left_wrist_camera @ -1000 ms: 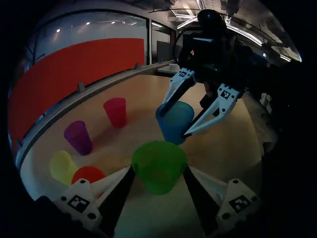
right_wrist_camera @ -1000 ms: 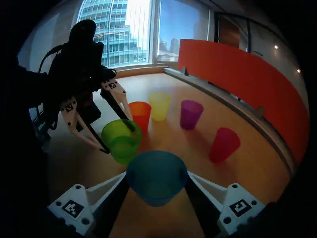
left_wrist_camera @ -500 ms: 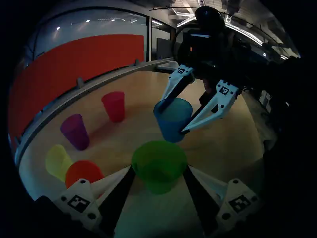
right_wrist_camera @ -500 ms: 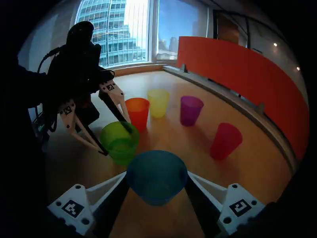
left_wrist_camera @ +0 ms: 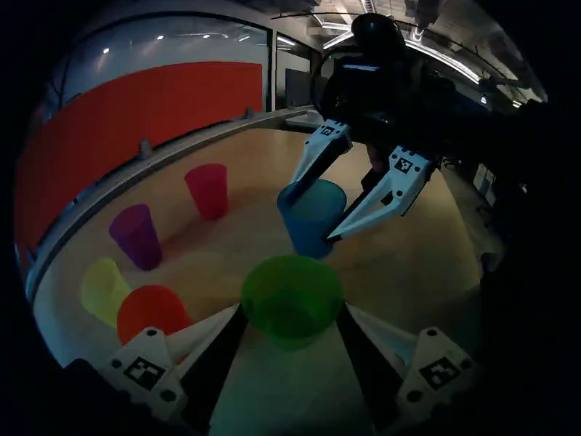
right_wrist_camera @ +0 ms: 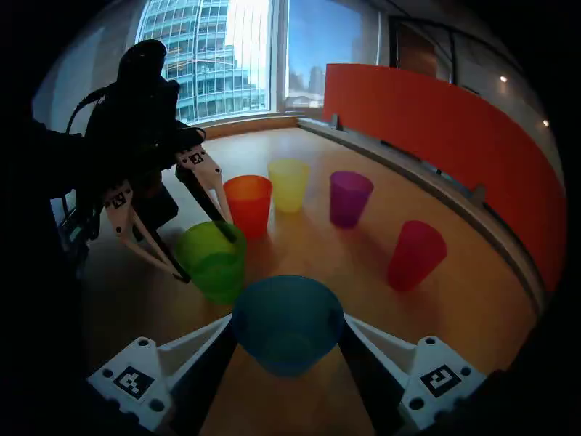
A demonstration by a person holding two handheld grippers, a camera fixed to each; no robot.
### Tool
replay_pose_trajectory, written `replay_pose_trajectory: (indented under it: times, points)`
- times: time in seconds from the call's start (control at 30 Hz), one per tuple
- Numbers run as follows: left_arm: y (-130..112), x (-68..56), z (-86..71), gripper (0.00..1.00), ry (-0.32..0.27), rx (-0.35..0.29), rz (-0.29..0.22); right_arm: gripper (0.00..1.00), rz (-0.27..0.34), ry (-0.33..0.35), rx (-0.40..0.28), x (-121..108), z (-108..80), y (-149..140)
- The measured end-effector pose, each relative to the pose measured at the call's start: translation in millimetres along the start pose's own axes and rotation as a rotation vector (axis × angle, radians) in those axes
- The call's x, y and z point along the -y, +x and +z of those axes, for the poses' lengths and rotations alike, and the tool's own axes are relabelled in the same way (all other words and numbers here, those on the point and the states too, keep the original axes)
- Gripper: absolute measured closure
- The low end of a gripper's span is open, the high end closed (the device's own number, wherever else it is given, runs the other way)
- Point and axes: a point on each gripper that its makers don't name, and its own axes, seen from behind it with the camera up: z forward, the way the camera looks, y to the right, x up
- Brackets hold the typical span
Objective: Pour water
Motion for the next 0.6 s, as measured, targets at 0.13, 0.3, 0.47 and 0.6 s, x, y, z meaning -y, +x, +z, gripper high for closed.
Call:
replay_pose_trajectory:
  times: [0.13,0.3,0.47,0.6]
  points:
    - [-1.6,-1.5,-0.6,0.15,-0.003,0.007,0.013,0.08,0.003,-0.002,0.0,0.4,1.5,-1.1]
    - [-1.9,-1.2,0.0,0.15,0.0,0.011,0.019,0.08,0.005,-0.003,0.003,1.3,2.8,-3.6]
    - [-3.2,-0.8,1.0,0.14,0.002,0.013,0.014,0.08,0.006,-0.002,0.003,2.8,2.7,-5.4]
    - [-3.6,0.0,2.3,0.14,0.008,0.016,0.016,0.08,0.008,-0.002,0.001,3.6,2.6,-5.3]
